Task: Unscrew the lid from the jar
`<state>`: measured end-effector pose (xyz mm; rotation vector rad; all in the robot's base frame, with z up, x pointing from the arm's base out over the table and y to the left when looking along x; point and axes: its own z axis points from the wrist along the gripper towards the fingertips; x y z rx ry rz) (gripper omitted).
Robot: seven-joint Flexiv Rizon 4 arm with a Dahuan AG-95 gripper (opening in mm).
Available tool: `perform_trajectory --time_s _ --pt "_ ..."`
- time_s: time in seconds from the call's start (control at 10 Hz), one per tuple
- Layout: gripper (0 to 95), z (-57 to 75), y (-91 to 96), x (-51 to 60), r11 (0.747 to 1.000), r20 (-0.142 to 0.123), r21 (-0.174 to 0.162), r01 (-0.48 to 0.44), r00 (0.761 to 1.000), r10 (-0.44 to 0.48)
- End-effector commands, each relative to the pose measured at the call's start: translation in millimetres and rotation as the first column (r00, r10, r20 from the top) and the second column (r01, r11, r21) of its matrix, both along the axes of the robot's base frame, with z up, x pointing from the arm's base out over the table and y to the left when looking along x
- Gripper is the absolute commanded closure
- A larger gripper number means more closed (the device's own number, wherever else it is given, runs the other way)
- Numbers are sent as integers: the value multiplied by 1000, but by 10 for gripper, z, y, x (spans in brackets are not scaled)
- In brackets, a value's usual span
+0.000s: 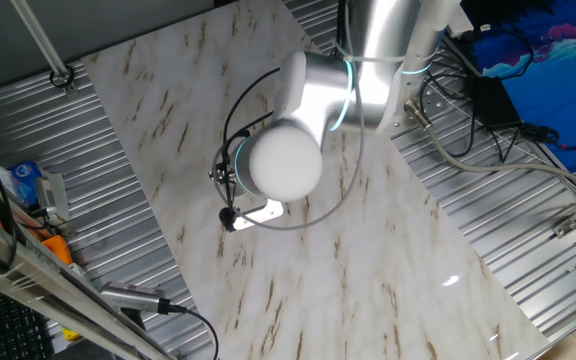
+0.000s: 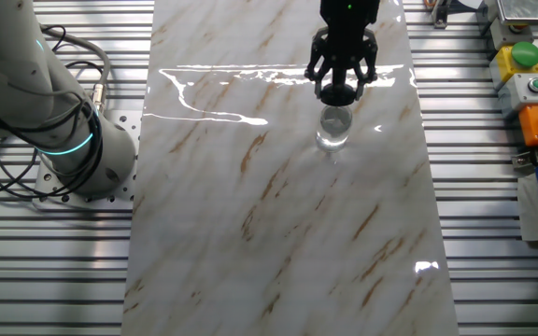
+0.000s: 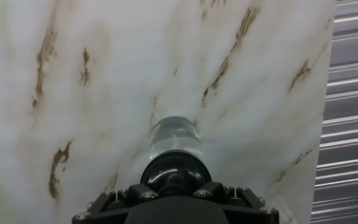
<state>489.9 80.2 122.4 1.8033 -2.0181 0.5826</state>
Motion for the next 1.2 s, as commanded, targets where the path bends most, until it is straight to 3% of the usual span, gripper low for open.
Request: perform_trajectory --time_s 0.1,1.2 --pt "950 -5 6 5 1000 6 -4 -6 1000 6" --pt "950 -66 -5 7 999 9 -3 -49 999 49"
